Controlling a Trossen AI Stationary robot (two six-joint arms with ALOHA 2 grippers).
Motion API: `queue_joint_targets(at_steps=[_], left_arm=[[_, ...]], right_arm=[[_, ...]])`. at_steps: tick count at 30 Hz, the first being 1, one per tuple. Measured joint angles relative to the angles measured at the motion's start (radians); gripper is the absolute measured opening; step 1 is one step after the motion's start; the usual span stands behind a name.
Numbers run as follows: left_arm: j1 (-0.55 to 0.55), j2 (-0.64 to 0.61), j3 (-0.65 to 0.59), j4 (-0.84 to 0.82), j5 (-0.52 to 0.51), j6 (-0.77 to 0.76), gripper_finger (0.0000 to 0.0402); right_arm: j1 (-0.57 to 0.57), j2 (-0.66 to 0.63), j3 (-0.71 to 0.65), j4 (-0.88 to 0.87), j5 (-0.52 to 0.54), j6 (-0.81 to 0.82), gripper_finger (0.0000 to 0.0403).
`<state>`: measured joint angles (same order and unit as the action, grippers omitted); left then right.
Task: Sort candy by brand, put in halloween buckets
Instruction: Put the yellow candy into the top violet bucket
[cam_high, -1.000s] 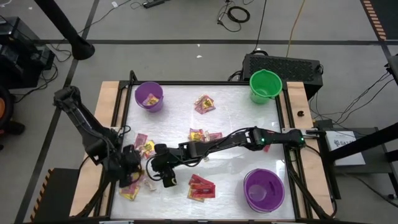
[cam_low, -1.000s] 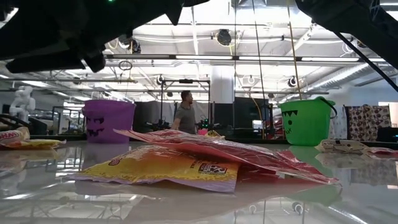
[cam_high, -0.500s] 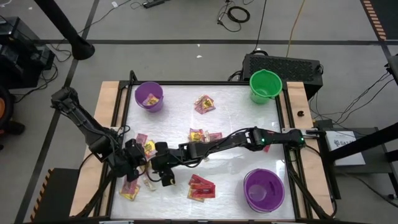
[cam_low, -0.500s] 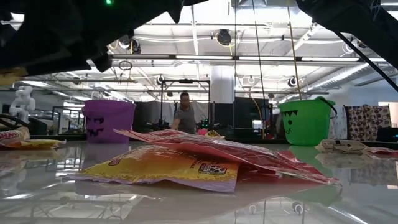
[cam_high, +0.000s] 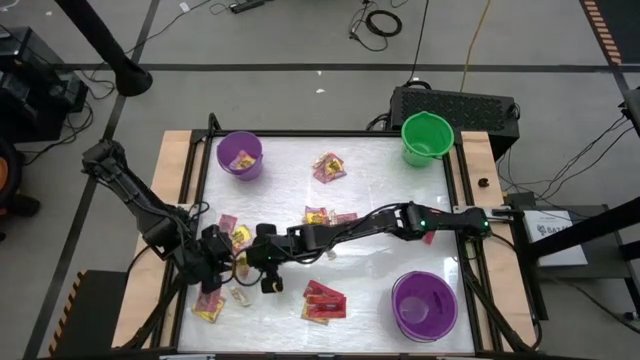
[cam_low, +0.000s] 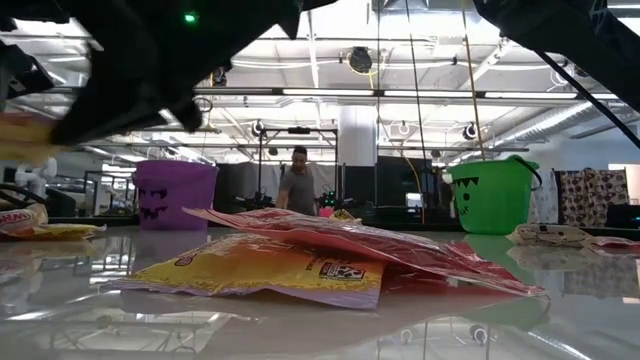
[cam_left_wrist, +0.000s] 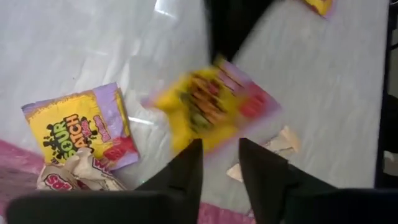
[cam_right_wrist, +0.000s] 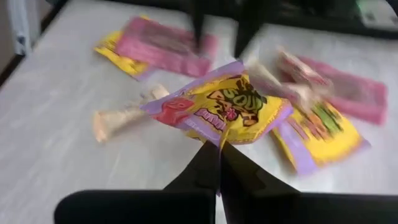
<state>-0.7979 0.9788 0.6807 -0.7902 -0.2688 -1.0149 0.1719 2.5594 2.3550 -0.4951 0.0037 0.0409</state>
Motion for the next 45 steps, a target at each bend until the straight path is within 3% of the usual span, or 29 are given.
queue_joint_targets(at_steps=[5,9,14,23,34,41,45], left_arm=[[0.000,-0.055,0.000,-0.024,0.003,0.014,0.0177],[0.000,-0.098,0.001,-0.018,-0.051,0.026,0.0195],[0.000,-0.111,0.001,0.006,-0.171,0.029,0.0196],[0.002,-0.111,0.001,0.051,-0.295,-0.003,0.0196],[0.127,-0.111,0.001,0.055,-0.616,-0.288,0.0196],[0.185,-0.110,0.001,0.143,-0.635,-0.342,0.0196],[0.206,-0.110,0.001,0.148,-0.646,-0.326,0.0196]], right_arm=[[-0.051,-0.089,0.001,-0.083,0.000,0.002,0.0001],[-0.120,-0.130,0.002,-0.079,0.039,0.018,0.0000],[-0.229,-0.145,0.002,-0.002,0.089,0.066,0.0000],[-0.398,-0.136,0.000,0.158,0.010,0.110,0.0000],[-0.496,-0.125,0.002,0.220,-0.128,-0.021,0.0000],[-0.517,-0.058,0.000,0.295,-0.224,-0.024,0.0000],[-0.520,-0.051,0.000,0.280,-0.213,-0.042,0.0000]])
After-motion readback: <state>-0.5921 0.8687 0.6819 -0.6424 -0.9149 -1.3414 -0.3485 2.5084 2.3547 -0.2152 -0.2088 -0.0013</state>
